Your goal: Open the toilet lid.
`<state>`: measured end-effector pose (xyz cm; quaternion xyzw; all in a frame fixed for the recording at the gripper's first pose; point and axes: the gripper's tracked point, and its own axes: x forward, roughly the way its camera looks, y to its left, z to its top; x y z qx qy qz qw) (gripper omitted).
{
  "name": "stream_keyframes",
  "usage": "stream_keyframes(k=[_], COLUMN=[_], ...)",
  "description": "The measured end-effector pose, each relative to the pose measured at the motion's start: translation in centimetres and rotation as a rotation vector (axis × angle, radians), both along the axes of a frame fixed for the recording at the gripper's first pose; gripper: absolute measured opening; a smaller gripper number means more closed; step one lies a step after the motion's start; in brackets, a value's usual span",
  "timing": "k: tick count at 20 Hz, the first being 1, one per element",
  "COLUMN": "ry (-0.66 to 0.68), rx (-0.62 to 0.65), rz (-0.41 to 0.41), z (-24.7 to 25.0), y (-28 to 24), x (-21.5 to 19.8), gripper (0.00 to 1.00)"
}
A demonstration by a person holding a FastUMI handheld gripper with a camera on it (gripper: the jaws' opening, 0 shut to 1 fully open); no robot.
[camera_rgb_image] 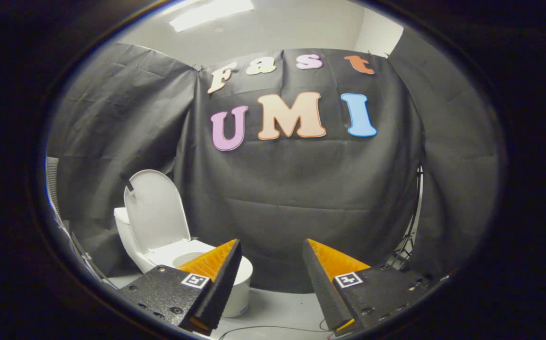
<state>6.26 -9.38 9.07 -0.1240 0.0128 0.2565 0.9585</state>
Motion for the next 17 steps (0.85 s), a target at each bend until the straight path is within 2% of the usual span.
stream_keyframes(k=[2,5,6,10,17], ry=[0.021,0.109,0.137,0.102,0.052], rx=[0.024,-0.036,-0.042,0.006,0.033], rz=[-0.003,-0.076,-0.077,-0.080,-0.065], z=[-0.1,-2.6,-3.2,-1.5,-1.4], y=[0.1,-1.6,-1.7,-2.6,-4.4], x=[-0.1,-0.3,-0.7,-2.5,-5.7], gripper=[0.81,0.81,0.81,0.81,0.81])
